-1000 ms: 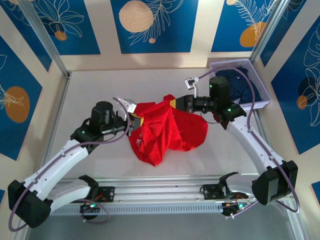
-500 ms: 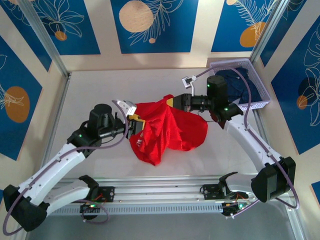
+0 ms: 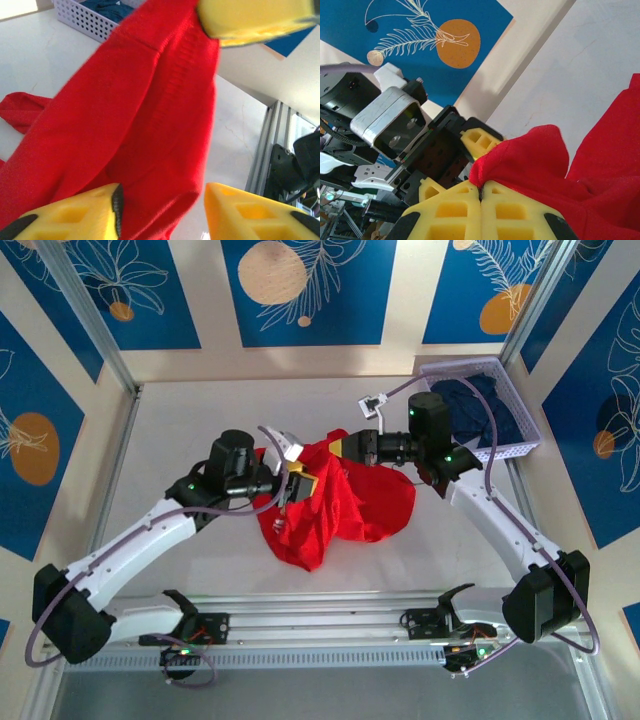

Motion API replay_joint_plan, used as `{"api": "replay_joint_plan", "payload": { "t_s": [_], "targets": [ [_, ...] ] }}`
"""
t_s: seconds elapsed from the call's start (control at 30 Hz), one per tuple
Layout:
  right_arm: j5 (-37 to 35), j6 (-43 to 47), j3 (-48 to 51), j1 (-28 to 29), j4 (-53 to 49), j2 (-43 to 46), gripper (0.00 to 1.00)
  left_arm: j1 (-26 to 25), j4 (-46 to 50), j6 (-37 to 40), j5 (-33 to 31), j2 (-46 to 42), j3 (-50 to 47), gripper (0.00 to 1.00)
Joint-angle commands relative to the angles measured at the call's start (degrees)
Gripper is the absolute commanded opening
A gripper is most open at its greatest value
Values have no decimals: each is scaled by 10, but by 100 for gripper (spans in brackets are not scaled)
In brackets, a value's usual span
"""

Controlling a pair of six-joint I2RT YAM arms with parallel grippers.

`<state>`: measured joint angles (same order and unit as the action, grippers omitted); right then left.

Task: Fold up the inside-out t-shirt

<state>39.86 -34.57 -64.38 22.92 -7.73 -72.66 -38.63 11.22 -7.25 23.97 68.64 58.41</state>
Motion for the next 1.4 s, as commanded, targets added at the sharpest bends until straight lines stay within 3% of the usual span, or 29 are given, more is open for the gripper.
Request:
{"api": "replay_joint_plan", "payload": {
  "t_s": [0.0, 0.1, 0.2, 0.57, 0.67, 0.87, 1.07, 1.23, 1.3, 1.37],
  "targets": [
    [4, 11, -6, 3, -4, -2, 0, 0, 1, 28, 33, 41, 38, 53],
    [4, 10, -7, 3, 2, -5, 0, -2, -2, 28, 118, 82, 56, 60],
    [-2, 16, -10, -1, 0, -6, 0, -8, 7, 35, 179, 96, 61, 59],
    [-52, 71, -6, -5, -46, -8, 0, -8, -68, -40, 252, -17, 23, 24],
    [-61, 78, -6, -5, -50, -4, 0, -8, -90, -68, 277, -31, 9, 20],
    [-69, 92, -20, -6, -66, -5, 0, -8, -49, -55, 260, -55, -4, 20],
    [-107, 105, -34, -6, -92, -13, 0, -17, -20, -29, 303, -66, -15, 23],
    [-132, 100, -42, -4, -102, -23, 0, -27, 19, 0, 301, -61, -19, 26],
    [-129, 99, -42, 0, -99, -27, 0, -28, 19, 0, 283, -61, -23, 27],
    [-122, 96, -41, 2, -96, -28, 0, -27, 26, -6, 225, -61, -23, 30]
  ]
}}
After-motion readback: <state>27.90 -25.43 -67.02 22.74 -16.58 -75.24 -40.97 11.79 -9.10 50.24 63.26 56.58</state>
